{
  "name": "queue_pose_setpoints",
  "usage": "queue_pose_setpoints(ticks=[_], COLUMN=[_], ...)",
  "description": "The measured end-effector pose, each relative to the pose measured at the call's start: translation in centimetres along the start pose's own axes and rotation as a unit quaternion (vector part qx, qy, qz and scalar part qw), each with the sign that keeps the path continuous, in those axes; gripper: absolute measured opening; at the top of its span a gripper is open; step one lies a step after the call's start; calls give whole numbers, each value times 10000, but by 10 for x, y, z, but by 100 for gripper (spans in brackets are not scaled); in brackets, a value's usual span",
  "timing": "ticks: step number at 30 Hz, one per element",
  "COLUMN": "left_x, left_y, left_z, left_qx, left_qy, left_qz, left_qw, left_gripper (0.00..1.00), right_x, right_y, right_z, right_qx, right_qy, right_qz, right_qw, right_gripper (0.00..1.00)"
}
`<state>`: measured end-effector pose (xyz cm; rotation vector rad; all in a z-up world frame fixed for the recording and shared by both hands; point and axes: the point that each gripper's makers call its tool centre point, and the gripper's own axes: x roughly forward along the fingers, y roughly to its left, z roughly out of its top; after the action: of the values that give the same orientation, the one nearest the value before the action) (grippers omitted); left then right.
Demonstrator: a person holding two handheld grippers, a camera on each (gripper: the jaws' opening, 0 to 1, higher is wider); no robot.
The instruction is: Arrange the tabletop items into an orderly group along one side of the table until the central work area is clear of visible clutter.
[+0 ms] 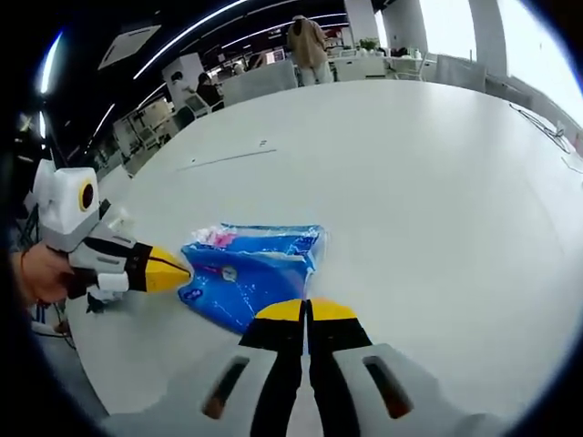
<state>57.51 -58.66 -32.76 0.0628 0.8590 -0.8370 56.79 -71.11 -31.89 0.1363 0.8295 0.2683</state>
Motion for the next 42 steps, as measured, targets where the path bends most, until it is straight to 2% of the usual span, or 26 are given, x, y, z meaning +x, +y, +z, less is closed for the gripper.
queue_pose_setpoints(ticks=[16, 19, 24, 33, 42], left_x=[2, 2, 2, -3, -13], left_y=[-1, -2, -3, -5, -8], left_z=[0, 0, -1, 0, 9], left_qx=[-42, -43, -40, -107, -59], left_qy=[-1, -11, -1, -75, -185], left_qz=[-69, -89, -119, -147, -133], left_qw=[10000, 10000, 9999, 9998, 9997], left_gripper=[2, 5, 15, 24, 34], right_x=[3, 5, 5, 2, -6], right_y=[0, -1, -1, -3, -2], right_z=[-2, -4, -6, -4, 1], right_qx=[37, 18, 21, 43, 36], right_qy=[86, 81, 109, 41, -30], right_qz=[13, -6, -18, -95, -159], right_qw=[10000, 10000, 9999, 9999, 9999], right_gripper=[0, 2, 5, 11, 18])
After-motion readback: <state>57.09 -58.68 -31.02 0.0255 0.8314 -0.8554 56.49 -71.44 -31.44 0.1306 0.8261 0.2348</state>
